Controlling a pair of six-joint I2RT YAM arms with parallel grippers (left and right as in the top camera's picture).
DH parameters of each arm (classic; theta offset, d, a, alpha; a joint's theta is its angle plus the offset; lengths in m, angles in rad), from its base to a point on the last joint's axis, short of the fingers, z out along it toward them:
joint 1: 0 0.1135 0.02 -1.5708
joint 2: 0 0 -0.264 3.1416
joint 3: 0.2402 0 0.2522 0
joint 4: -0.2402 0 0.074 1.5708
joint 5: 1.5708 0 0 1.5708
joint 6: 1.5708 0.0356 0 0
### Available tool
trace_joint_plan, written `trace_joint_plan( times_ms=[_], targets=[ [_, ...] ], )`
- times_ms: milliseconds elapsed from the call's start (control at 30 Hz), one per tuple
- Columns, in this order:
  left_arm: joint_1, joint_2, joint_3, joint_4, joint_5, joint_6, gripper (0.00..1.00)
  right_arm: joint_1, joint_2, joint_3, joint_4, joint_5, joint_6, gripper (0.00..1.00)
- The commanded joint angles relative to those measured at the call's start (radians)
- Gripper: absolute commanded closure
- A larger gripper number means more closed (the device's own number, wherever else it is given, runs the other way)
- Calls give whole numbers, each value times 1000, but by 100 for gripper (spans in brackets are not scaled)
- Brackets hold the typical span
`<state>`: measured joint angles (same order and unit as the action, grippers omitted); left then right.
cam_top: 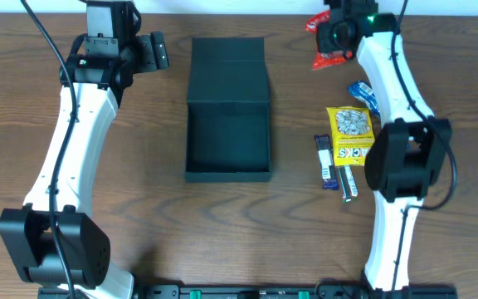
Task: Pack container
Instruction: 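Carry the red bag into the box and release it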
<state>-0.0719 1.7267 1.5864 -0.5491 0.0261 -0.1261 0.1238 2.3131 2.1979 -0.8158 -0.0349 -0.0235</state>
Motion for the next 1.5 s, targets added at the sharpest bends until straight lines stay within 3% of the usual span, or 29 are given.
trace_joint_plan(
  times_ms=[0, 67, 233, 467, 833, 1067, 1467],
  targets=[
    [6, 12, 9, 0, -3, 7, 5, 78, -97, 30, -55, -71, 88, 90],
    [6, 12, 9, -1, -17, 7, 5, 124, -114, 30, -110, -90, 167, 99],
    [23, 12, 9, -12, -53, 6, 4, 214, -120, 30, -245, -111, 362, 99],
    [126, 12, 9, -66, -35, 7, 5, 338, -119, 30, -350, -131, 506, 99],
    [237, 12, 9, -103, 1, 6, 4, 570, -119, -45, -378, 101, 780, 99],
    [250, 12, 9, -105, 1, 7, 5, 623, -119, -114, -339, 136, 862, 99],
    [250, 12, 9, -105, 1, 7, 5, 673, -118, -262, -206, 70, 863, 99]
  ],
)
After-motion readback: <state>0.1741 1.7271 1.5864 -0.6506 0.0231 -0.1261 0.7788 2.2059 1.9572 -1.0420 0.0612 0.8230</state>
